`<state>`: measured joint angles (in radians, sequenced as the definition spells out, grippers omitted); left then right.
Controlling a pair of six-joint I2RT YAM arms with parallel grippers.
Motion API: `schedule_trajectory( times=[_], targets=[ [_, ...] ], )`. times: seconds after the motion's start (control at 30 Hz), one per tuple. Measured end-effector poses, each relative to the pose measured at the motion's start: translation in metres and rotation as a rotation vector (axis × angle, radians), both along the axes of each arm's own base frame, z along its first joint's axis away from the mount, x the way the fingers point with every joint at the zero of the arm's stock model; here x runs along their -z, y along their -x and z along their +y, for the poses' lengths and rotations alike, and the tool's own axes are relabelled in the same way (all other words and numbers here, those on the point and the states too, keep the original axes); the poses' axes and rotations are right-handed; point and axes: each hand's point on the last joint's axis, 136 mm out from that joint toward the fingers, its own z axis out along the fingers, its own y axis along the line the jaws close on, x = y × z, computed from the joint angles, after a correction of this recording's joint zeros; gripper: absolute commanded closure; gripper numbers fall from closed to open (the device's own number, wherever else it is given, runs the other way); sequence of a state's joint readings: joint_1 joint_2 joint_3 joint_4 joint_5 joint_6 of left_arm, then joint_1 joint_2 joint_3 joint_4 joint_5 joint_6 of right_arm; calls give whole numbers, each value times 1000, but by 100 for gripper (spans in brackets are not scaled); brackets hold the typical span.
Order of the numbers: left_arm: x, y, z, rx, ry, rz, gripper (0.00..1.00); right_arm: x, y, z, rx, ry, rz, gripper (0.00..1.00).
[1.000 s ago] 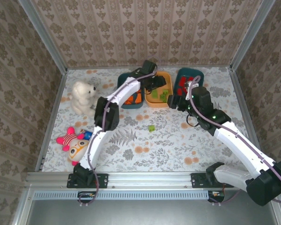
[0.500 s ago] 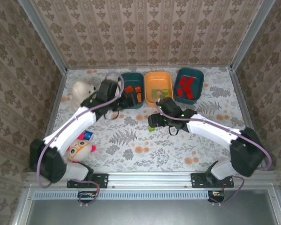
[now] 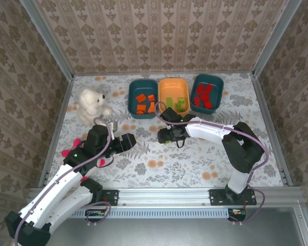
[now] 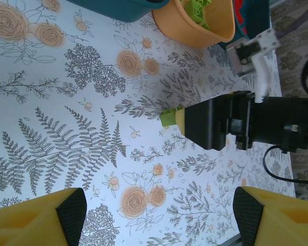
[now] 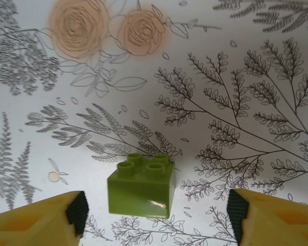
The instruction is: Sort the legos into containers by color
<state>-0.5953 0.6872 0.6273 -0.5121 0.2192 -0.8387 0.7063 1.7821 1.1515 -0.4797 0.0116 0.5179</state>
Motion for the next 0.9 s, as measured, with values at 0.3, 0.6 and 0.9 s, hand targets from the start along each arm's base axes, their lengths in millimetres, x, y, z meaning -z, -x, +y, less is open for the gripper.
schedule_trajectory(
  times=[0.3, 0.6, 0.9],
  targets=[
    [4, 3, 3, -10, -13, 21, 21, 14, -3, 12, -11, 18, 37, 39],
    [4, 4, 4, -10, -10, 19, 21, 20, -4, 15, -11, 27, 58, 60],
    [8, -5, -3, -7, -23, 44, 22, -3, -12, 8, 6, 22, 22, 67]
  ],
)
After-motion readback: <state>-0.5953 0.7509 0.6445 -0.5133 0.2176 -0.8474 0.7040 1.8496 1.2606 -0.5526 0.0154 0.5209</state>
